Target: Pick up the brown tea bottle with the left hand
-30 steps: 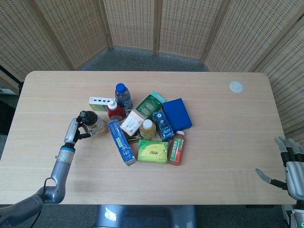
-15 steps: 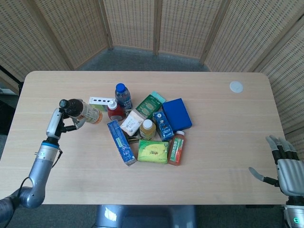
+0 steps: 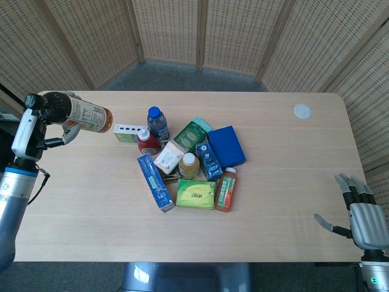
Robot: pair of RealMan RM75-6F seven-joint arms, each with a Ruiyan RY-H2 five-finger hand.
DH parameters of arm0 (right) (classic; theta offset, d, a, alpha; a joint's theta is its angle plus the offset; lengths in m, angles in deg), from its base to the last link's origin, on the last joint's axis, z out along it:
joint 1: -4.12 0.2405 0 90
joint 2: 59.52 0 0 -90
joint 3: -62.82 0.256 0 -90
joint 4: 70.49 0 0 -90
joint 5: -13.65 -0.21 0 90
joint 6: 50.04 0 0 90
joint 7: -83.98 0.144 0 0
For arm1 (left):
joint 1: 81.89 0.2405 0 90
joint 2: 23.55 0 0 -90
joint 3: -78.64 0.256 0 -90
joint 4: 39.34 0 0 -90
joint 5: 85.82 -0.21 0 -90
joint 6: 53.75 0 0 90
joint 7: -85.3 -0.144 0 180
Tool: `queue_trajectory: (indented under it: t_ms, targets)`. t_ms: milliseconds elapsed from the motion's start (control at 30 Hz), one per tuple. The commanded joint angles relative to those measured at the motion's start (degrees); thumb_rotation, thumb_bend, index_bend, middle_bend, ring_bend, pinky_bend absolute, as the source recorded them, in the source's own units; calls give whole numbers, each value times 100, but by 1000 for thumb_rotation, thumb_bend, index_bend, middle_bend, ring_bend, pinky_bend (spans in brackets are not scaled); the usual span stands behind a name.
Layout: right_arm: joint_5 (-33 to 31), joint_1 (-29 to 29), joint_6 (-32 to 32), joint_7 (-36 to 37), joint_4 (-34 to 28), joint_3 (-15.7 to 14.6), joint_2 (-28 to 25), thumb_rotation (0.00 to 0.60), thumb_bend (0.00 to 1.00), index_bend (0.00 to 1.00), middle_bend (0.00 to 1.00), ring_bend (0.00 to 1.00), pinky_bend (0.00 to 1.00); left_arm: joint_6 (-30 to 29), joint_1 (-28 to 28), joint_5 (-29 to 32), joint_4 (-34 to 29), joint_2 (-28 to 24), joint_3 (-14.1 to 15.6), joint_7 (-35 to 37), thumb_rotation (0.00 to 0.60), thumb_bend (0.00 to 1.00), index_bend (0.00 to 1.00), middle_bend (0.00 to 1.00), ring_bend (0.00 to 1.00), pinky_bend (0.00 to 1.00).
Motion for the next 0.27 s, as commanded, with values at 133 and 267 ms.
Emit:
queue_trajectory:
  t_ms: [133,267]
  targets:
    - [0,-25,40,21,26,-5,-10,127,172,10,0,0,0,54,-111,127,-13,27,49,-24,600,597,660,682,675,659]
    - [3,-48,85,26,12,-1,-41,125,171,10,0,0,0,93,-185,181,64,85,101,-37,600,597,659,681,674,658]
